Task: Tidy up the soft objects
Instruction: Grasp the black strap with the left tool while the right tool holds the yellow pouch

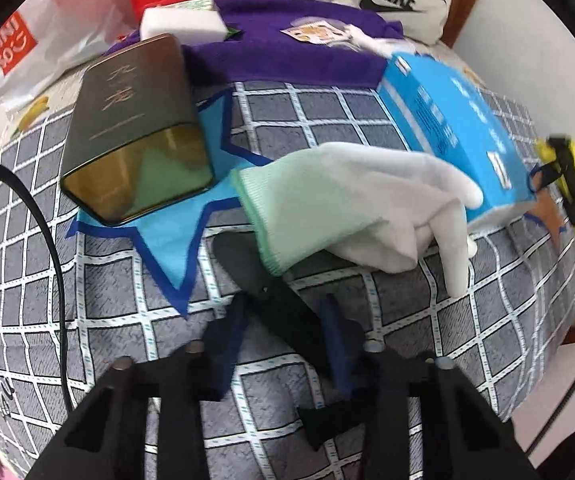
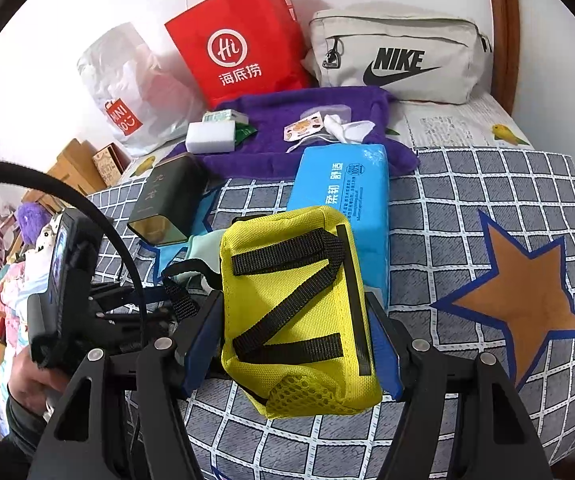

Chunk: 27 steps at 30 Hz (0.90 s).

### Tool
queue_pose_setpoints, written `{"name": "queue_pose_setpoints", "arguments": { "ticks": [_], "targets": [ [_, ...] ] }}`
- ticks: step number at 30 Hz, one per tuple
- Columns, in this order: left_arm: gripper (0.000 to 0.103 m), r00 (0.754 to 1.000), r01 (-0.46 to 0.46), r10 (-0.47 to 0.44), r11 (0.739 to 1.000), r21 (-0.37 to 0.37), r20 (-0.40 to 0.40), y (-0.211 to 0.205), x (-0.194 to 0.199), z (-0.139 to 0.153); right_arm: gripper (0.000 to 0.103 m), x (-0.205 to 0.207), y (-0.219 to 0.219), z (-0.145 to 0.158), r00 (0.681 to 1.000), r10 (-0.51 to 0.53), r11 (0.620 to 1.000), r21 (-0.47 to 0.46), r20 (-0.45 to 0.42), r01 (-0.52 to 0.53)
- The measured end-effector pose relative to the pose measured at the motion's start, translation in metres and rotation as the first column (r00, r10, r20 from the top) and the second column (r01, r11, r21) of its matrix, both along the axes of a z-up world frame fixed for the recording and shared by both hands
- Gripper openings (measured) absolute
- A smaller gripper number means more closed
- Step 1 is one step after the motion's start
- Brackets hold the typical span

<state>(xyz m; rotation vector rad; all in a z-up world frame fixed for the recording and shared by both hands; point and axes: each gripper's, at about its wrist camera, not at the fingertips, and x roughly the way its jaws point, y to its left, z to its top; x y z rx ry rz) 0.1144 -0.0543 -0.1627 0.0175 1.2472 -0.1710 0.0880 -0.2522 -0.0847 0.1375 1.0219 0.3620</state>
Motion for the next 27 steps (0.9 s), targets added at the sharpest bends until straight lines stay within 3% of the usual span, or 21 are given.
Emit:
{"name": "queue_pose_setpoints", "arguments": {
  "ticks": [1,2,7,10,12,14,15,18,22,27],
  "targets": [
    [0.011,1.0,-0.004,0.004,1.0,-0.023,-0.001,0.005,0.0,0.001,0.067,0.0,0.001,0.0,1.0,0.003,1.0,0.001,0.001,-0.003],
    [0.009,1.0,-0.002,0.002,1.0,-0.029,0.001,0.01,-0.001,0.003,0.067,0.0,0.002,0.0,1.0,0.007,1.0,0.0,0.001,-0.007],
    [0.007,0.999,-0.029,0.029,1.0,-0.011,0.013,0.039,0.002,0.01,0.067,-0.002,0.004,-0.002,1.0,0.017,1.0,0.004,0.002,-0.017],
    [0.009,0.999,-0.04,0.039,0.998,-0.056,-0.02,0.05,0.001,0.009,0.067,-0.002,0.005,-0.004,1.0,0.019,1.0,0.004,-0.005,-0.019],
    [0.02,0.998,-0.058,0.053,0.993,-0.103,-0.043,0.055,0.0,0.005,0.067,-0.002,0.006,-0.006,1.0,0.021,1.0,0.002,-0.009,-0.021],
    [0.04,0.997,-0.048,0.039,0.989,-0.139,-0.062,0.056,-0.011,0.001,0.067,-0.002,0.006,-0.007,1.0,0.021,1.0,0.002,-0.012,-0.021],
    [0.042,0.998,-0.039,0.03,0.988,-0.149,-0.064,0.049,-0.011,0.0,0.067,-0.002,0.006,-0.008,1.0,0.021,1.0,0.002,-0.014,-0.021],
    [0.057,0.998,-0.02,0.013,0.993,-0.113,-0.057,0.033,-0.011,-0.004,0.067,-0.004,0.005,-0.008,1.0,0.021,1.0,0.001,-0.014,-0.021],
    [0.085,0.999,-0.006,0.002,0.996,-0.085,-0.042,0.016,-0.014,-0.008,0.067,-0.006,0.001,-0.009,1.0,0.018,1.0,0.004,-0.014,-0.017],
    [0.086,0.996,0.085,-0.084,0.994,0.067,-0.011,-0.02,-0.025,-0.017,0.067,-0.008,0.001,-0.011,1.0,0.017,1.0,0.009,-0.019,-0.017]
  ]
}}
